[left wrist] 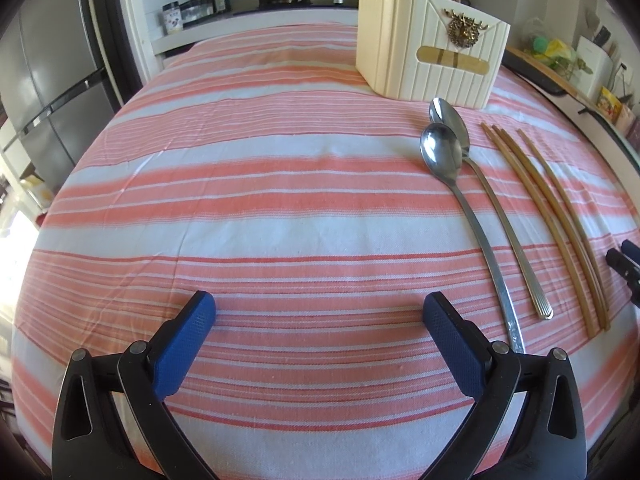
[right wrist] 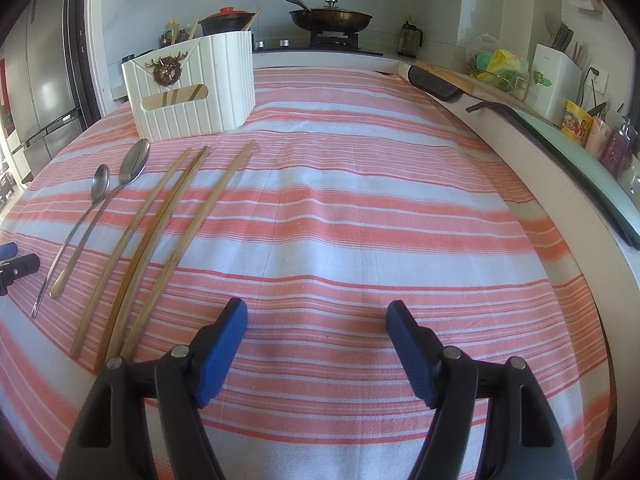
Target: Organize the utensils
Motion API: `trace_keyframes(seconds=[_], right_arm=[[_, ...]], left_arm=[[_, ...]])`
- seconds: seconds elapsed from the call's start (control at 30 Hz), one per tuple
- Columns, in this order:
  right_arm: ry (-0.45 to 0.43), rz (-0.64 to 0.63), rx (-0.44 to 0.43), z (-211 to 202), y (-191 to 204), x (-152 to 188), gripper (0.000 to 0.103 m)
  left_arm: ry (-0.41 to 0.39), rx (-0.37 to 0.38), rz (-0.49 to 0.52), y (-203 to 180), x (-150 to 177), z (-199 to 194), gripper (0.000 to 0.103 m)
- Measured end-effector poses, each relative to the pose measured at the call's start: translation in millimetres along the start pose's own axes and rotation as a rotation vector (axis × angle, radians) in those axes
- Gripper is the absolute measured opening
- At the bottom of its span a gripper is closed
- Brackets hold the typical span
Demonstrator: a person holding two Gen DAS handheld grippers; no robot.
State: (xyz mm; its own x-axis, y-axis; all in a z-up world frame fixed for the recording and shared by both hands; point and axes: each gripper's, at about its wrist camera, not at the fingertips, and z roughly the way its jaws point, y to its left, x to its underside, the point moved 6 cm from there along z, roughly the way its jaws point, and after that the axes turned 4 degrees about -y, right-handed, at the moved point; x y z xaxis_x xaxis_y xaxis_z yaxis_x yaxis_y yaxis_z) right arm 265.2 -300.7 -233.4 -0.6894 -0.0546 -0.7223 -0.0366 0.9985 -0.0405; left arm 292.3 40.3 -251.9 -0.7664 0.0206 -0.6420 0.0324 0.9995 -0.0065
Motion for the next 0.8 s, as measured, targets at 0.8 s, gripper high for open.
trace_keyframes(seconds=[0.8], right_arm=[[-0.002, 0.001, -0.002, -0.2, 0.0, 0.1, 0.073]], left_arm=[[-0.026, 0.123, -0.088, -17.9, -12.6, -15.7, 0.102]])
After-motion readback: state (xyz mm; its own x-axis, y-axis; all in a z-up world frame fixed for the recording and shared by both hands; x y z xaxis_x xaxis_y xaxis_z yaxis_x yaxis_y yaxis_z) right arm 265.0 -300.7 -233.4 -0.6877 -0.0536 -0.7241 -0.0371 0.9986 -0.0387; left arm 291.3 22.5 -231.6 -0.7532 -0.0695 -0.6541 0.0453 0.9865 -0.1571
